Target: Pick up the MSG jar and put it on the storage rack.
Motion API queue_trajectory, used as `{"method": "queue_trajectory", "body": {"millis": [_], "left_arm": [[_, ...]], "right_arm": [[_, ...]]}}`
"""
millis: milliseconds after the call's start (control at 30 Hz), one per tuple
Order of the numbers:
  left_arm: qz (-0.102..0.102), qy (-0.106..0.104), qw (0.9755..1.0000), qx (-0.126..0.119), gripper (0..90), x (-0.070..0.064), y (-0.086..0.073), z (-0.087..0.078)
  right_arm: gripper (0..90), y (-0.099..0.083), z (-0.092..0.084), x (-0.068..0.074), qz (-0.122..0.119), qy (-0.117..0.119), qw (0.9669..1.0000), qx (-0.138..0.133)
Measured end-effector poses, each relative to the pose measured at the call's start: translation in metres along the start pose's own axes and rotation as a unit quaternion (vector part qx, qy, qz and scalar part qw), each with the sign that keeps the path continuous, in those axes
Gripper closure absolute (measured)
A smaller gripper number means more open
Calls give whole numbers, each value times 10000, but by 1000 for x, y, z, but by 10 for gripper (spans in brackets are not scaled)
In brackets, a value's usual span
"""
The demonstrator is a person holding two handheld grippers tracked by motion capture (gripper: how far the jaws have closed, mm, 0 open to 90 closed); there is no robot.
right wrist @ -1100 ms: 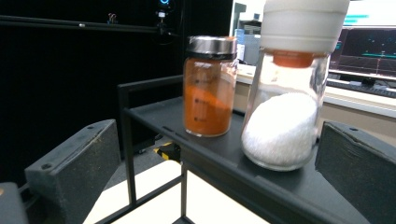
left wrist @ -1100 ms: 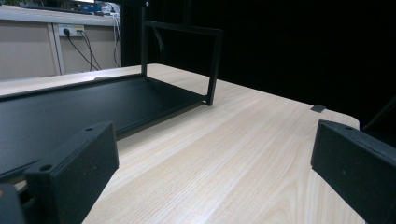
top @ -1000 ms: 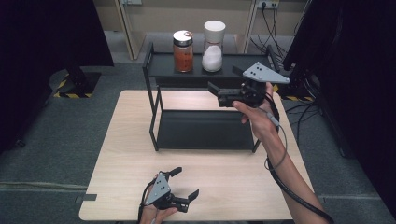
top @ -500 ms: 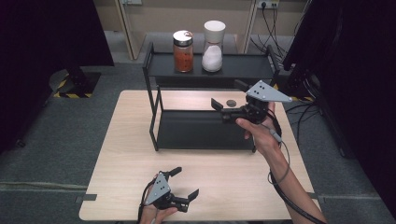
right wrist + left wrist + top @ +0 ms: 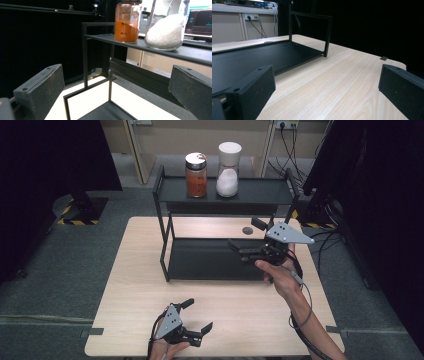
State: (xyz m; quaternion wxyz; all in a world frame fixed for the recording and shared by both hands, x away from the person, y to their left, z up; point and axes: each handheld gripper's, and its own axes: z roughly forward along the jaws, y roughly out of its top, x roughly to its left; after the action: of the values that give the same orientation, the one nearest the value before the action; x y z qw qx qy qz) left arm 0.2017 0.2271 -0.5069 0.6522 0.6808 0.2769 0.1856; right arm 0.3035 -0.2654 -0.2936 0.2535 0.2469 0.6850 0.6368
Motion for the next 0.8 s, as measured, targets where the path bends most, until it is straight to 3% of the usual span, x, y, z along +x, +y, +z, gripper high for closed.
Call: {"method": "queue_trajectory", "body": {"millis": [367,800], "left_arm": [[-13,31,10000,4,2,0,0,1],[-14,63,10000,-15,2,1,0,-1]], "right_arm": [[3,-21,-8,4,59,121,9999,40],[3,-44,-24,13,-39,151,9999,9]]}}
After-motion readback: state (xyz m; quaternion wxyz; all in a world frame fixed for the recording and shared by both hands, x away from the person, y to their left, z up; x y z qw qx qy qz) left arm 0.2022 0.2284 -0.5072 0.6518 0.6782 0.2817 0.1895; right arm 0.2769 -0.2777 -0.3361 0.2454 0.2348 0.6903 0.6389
